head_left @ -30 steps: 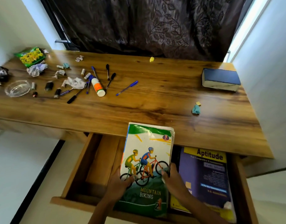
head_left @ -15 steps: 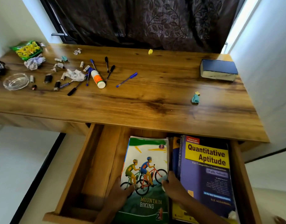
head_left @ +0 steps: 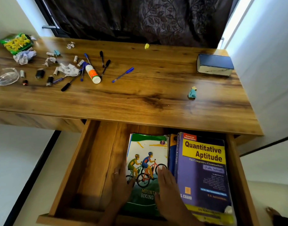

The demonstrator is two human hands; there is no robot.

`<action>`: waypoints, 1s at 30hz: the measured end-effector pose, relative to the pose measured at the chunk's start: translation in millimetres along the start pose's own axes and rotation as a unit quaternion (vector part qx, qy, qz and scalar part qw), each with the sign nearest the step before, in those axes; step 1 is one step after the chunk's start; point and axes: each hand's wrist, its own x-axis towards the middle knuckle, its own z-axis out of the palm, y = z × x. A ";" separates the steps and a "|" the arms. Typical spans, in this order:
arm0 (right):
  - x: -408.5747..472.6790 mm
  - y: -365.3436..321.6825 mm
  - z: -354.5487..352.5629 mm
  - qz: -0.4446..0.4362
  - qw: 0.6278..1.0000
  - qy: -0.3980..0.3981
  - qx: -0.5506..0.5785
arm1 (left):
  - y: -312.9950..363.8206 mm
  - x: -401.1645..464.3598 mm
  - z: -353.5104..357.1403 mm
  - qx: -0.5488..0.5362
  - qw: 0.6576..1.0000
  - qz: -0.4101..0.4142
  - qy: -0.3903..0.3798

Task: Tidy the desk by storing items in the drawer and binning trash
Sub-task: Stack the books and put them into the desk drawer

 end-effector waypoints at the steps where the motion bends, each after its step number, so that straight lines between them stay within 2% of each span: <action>1: 0.5 -0.5 -1.2 -0.016 0.998 0.004 -0.058 | -0.5 0.0 0.3 0.005 1.000 -0.005 0.002; 3: 6.9 8.4 9.2 -0.060 0.987 0.013 -0.145 | -4.3 -0.6 -0.3 -0.004 1.000 -0.013 0.008; 7: 11.2 33.5 32.9 -0.104 0.971 -0.044 -0.212 | -19.4 0.6 1.4 -0.012 0.999 -0.010 0.034; 10: 12.1 34.9 38.2 -0.129 0.962 -0.051 -0.234 | -21.1 0.9 3.2 -0.002 0.999 -0.021 0.043; 14: 13.4 30.5 15.8 -0.175 0.963 -0.052 -0.199 | -11.2 3.1 5.6 0.028 0.998 -0.032 0.052; 16: 10.6 25.8 -8.8 -0.198 0.969 -0.092 -0.111 | 5.6 2.8 6.6 0.077 0.994 -0.025 0.069; 17: 11.8 31.1 -14.0 -0.222 0.967 -0.072 -0.105 | 16.6 3.1 7.2 0.096 0.992 -0.005 0.083; 18: 12.0 37.4 -17.6 -0.243 0.967 -0.012 -0.072 | 27.7 4.4 7.9 0.101 0.989 0.035 0.104; 21: 19.1 45.5 -53.5 -0.181 0.979 0.088 0.040 | 69.2 16.8 11.9 0.088 0.960 0.202 0.171; 23: 29.5 55.2 -80.4 -0.181 0.968 0.164 0.060 | 103.5 29.3 11.3 0.081 0.941 0.268 0.190; 27: 69.7 73.1 -146.3 -0.139 0.950 0.266 0.081 | 174.7 65.5 10.3 0.081 0.919 0.340 0.181; 30: 109.5 89.9 -190.8 -0.115 0.939 0.312 0.082 | 218.6 102.7 15.9 0.107 0.925 0.342 0.128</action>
